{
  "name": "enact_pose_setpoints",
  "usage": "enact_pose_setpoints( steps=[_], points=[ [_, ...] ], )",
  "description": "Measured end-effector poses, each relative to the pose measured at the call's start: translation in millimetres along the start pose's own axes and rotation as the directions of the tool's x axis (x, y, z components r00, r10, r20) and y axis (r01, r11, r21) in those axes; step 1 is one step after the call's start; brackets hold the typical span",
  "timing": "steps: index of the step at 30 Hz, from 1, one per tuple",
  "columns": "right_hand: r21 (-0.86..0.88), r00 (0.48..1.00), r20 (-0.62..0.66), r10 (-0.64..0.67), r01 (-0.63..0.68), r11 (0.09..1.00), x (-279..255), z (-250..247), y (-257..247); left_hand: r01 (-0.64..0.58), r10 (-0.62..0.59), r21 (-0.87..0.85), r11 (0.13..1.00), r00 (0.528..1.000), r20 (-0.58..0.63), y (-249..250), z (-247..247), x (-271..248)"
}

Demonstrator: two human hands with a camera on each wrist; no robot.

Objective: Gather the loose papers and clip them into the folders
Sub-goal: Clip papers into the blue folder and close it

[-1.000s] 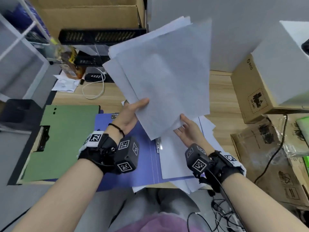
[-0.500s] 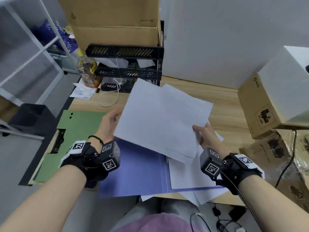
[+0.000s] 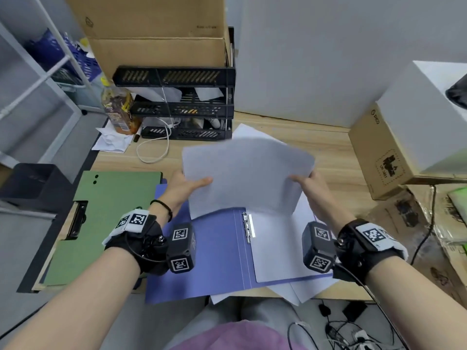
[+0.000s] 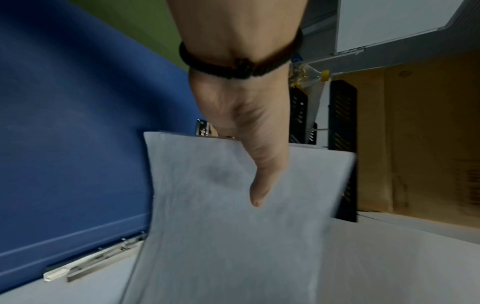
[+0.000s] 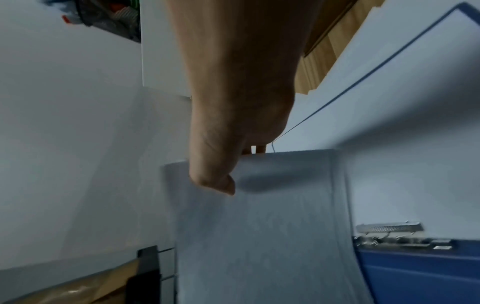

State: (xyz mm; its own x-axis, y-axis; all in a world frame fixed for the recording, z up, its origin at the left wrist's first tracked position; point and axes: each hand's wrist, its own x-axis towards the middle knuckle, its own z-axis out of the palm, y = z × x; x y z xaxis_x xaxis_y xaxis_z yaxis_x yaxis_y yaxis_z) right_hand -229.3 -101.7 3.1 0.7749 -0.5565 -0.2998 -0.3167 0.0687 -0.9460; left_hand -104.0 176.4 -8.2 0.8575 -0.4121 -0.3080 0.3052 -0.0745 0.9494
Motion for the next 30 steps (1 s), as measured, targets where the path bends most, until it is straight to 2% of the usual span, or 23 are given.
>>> enact_pose_setpoints(
  steps=[4, 8, 12, 15, 17, 21, 25, 30],
  points=[
    [-0.065, 0.997, -0.01, 0.076, -0.076, 0.995, 3.5, -6.4, 26.9, 0.082, -0.081, 0.063, 0.995, 0.996, -0.028, -25.5, -4.7, -4.0],
    [-0.046, 0.993, -0.008, 0.115, -0.115, 0.992, 2.9, -8.1, 33.0, 0.094, -0.086, 0.065, 0.993, 0.99, -0.114, -30.9, 3.2, -2.6],
    [-0.013, 0.993, -0.072, 0.093, -0.094, 0.995, 13.1, -5.4, 25.4, 0.024, -0.017, 0.034, 0.999, 0.981, -0.191, -15.5, 15.6, 0.7],
    [0.048, 0.994, -0.107, 0.025, -0.019, 0.999, 23.5, -8.6, 5.4, -0.051, 0.049, -0.002, 0.999, 0.969, -0.242, 1.3, 20.2, 4.0],
    [0.056, 0.995, -0.097, -0.011, 0.016, 0.998, 26.6, -12.9, -0.3, -0.069, 0.069, 0.008, 0.998, 0.968, -0.243, 1.8, 18.9, 4.7],
    [-0.033, 1.0, -0.01, 0.014, -0.015, 0.999, 26.8, -20.0, 18.4, -0.041, 0.057, 0.077, 0.996, 0.974, -0.221, -16.8, 15.2, -0.3],
    [-0.067, 0.996, 0.027, 0.089, -0.087, 0.994, 31.3, -24.7, 34.1, 0.003, 0.025, 0.09, 0.996, 0.951, -0.308, -25.6, 24.3, -3.3],
    [-0.066, 0.995, 0.054, 0.082, -0.079, 0.995, 37.3, -18.9, 33.1, 0.093, -0.042, 0.132, 0.987, 0.938, -0.344, -28.5, 32.1, 1.4]
  ],
)
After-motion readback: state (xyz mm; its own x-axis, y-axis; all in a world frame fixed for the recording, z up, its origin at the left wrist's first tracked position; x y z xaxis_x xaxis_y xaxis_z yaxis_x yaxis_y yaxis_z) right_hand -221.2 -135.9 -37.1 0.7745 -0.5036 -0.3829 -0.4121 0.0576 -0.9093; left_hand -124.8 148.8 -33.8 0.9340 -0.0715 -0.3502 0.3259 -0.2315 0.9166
